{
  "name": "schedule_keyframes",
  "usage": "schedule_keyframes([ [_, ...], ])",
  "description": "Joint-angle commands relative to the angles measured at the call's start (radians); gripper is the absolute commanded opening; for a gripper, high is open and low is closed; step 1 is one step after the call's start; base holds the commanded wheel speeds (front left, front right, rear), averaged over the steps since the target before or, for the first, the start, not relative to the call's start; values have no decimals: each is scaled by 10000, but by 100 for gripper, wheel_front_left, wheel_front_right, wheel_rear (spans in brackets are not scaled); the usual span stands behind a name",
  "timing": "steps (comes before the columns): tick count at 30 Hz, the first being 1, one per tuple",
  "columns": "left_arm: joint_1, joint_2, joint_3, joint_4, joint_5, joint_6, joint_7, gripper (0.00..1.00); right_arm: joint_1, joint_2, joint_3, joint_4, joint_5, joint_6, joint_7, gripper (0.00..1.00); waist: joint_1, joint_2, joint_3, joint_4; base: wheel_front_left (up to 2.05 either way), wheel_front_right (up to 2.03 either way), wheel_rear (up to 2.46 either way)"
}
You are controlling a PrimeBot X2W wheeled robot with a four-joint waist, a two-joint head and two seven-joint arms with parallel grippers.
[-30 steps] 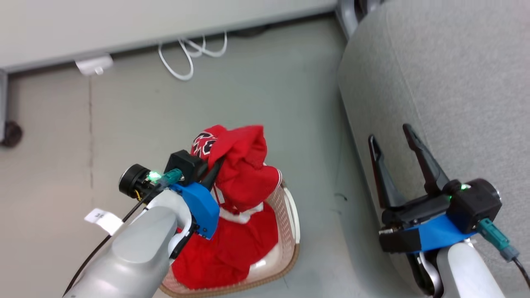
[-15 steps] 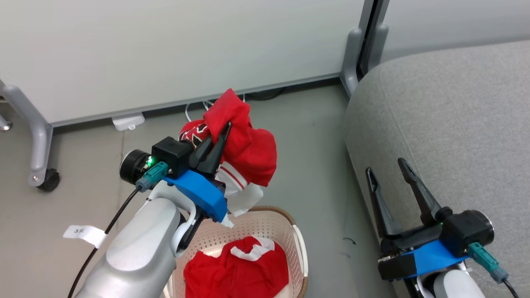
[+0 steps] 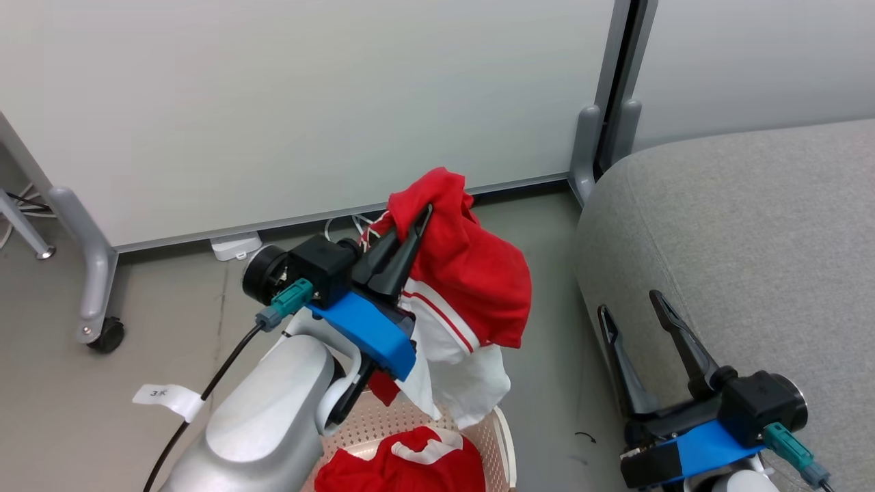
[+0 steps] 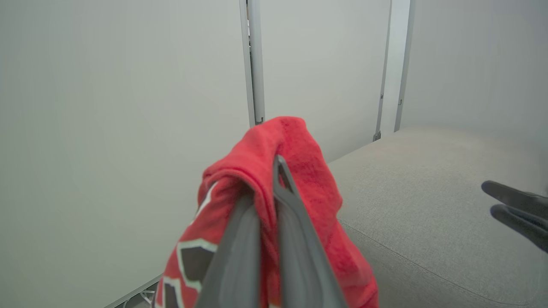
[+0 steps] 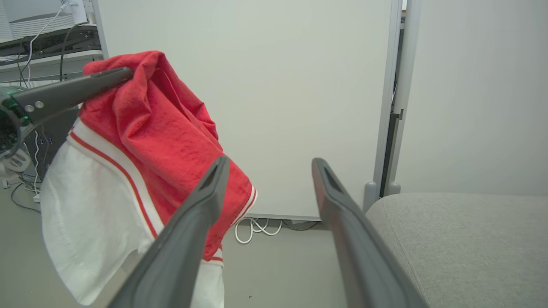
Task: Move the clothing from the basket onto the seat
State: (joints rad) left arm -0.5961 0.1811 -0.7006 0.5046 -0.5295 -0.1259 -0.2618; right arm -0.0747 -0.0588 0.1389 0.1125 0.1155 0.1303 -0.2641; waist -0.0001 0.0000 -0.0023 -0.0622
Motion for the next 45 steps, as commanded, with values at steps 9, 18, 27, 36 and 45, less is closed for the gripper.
schedule_keyframes([
  [9,-200,42,-469,-199,-386,-43,-31,0,3,-191,351,-199,-277,8,-6,100,1,0,-71,153,0,0,0],
  [18,-447,-13,-679,-136,-511,-45,-33,0,-1338,-1054,1936,125,-666,8,-5,100,1,0,43,292,0,0,0],
  [27,-614,-140,-958,-91,-492,-45,-38,0,-3050,-1158,3295,1884,-1386,7,-5,100,1,0,204,505,0,0,0],
  [36,-805,-393,-1388,-114,-479,-46,-42,0,-4197,-742,3207,3591,-1868,7,-3,100,1,0,359,790,0,0,0],
  [45,-815,-470,-1773,-105,-649,-46,-45,0,-4860,-307,3072,5039,-1706,7,-5,0,1,0,340,931,0,0,0],
])
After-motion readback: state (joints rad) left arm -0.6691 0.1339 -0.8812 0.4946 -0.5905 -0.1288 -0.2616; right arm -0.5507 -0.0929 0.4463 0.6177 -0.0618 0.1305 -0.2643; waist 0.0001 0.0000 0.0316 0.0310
